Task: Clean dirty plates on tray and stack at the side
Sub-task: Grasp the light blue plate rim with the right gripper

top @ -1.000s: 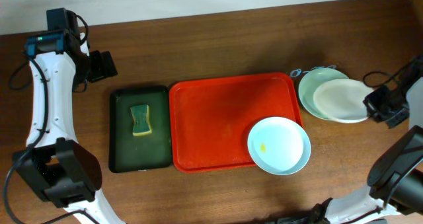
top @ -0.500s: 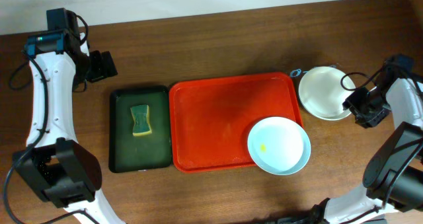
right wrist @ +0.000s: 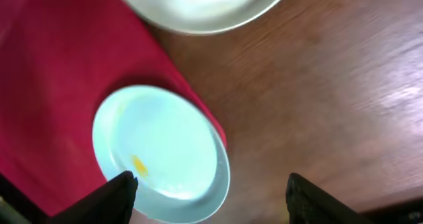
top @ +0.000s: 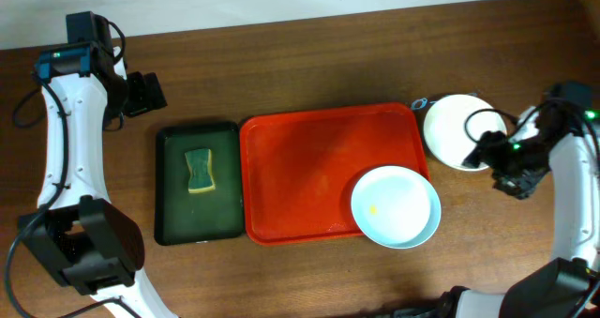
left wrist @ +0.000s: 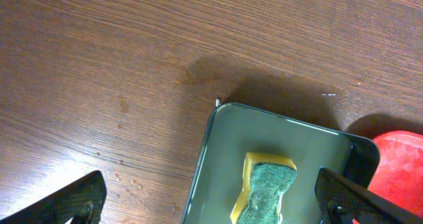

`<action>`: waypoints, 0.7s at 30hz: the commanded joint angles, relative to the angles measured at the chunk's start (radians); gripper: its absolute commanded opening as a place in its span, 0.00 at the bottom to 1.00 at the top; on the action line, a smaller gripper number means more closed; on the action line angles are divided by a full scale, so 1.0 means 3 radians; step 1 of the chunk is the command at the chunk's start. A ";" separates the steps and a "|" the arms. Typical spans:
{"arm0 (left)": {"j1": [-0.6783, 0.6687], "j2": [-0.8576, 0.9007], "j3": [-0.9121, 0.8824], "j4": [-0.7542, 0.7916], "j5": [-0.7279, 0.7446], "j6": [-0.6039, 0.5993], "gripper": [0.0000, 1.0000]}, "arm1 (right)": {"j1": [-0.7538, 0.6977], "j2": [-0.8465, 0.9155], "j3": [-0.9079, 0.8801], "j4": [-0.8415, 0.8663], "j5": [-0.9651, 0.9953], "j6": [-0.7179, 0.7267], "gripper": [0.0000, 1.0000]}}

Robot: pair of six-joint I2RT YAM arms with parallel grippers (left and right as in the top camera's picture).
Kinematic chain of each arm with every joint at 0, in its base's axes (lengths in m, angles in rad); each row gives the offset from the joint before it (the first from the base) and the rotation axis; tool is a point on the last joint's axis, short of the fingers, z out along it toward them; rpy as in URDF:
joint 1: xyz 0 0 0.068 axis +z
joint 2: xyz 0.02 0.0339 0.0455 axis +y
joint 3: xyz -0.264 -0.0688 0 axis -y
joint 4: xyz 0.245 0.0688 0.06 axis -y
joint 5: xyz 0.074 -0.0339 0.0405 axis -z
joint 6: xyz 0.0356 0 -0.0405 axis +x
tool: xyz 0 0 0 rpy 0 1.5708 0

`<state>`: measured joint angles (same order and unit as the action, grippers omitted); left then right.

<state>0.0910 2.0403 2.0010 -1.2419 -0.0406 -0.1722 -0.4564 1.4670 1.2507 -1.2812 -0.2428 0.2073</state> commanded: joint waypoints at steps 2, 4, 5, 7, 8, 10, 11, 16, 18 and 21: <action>-0.0004 -0.0014 0.0067 -0.0003 -0.0014 0.0008 0.99 | 0.0505 -0.0023 -0.0214 0.0046 0.0086 -0.0025 0.75; -0.0004 -0.0014 0.0067 -0.0003 -0.0013 0.0008 0.99 | 0.0661 -0.0019 -0.0327 0.0126 0.0390 0.0060 0.76; -0.0004 -0.0014 0.0067 -0.0001 -0.0014 0.0008 0.99 | 0.0722 -0.0019 -0.0417 0.0205 0.0526 0.0057 0.76; -0.0004 -0.0014 0.0067 -0.0003 -0.0013 0.0008 0.99 | 0.0745 -0.0019 -0.0590 0.0355 0.0591 0.0025 0.70; -0.0004 -0.0014 0.0067 -0.0001 -0.0014 0.0008 0.99 | 0.0745 -0.0019 -0.0710 0.0460 0.0618 0.0020 0.70; -0.0004 -0.0014 0.0067 -0.0003 -0.0014 0.0009 0.99 | 0.0745 -0.0019 -0.0975 0.0748 0.0650 0.0023 0.54; -0.0004 -0.0014 0.0067 -0.0003 -0.0014 0.0008 0.99 | 0.0745 -0.0019 -0.1064 0.0875 0.0651 0.0022 0.43; -0.0004 -0.0014 0.0067 -0.0003 -0.0014 0.0008 0.99 | 0.0745 -0.0019 -0.1476 0.1305 0.0649 0.0023 0.40; -0.0004 -0.0014 0.0067 -0.0003 -0.0014 0.0008 0.99 | 0.0745 -0.0019 -0.1597 0.1413 0.0637 0.0023 0.39; -0.0004 -0.0014 0.0067 -0.0003 -0.0014 0.0008 0.99 | 0.0745 -0.0019 -0.1687 0.1478 0.0636 0.0024 0.40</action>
<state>0.0910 2.0403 2.0010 -1.2419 -0.0406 -0.1722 -0.2401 1.4670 0.7677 -0.8478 -0.0639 0.2100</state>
